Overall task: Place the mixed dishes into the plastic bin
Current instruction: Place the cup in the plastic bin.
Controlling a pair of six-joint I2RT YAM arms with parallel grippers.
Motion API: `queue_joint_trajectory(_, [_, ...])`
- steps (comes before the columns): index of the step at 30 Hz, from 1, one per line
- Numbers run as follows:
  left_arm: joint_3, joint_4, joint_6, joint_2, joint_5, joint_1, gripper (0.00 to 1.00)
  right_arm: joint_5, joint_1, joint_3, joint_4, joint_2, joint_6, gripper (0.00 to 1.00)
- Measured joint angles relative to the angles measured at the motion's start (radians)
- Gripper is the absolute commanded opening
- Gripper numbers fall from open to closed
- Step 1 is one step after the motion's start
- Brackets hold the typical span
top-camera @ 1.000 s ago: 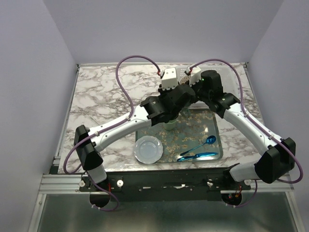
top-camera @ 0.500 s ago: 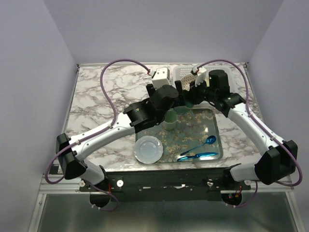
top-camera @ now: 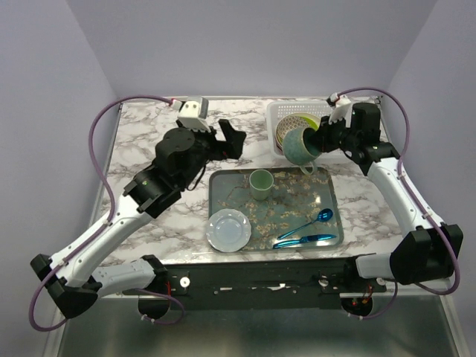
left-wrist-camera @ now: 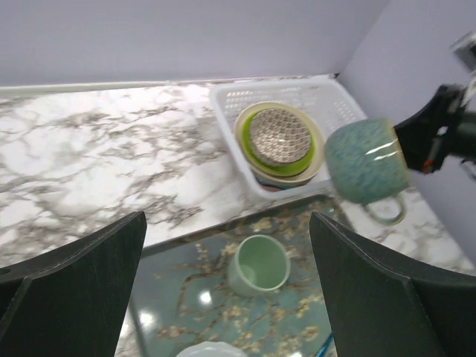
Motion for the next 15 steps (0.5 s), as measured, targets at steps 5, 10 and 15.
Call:
queue_joint_trajectory(5, [-0.105,-0.088,0.138,-0.093,-0.055,0.022,0.99,0.084,-0.064,0.000,0.024,0.002,0.015,0.00])
queue_joint_trajectory(10, [-0.281,-0.113,0.237,-0.160,-0.143,0.026,0.99,0.170,-0.097,0.034,0.040,0.076,0.015,0.00])
queue_joint_trajectory(15, [-0.370,-0.123,0.289,-0.181,-0.177,0.029,0.99,0.265,-0.139,0.113,0.046,0.225,0.005,0.01])
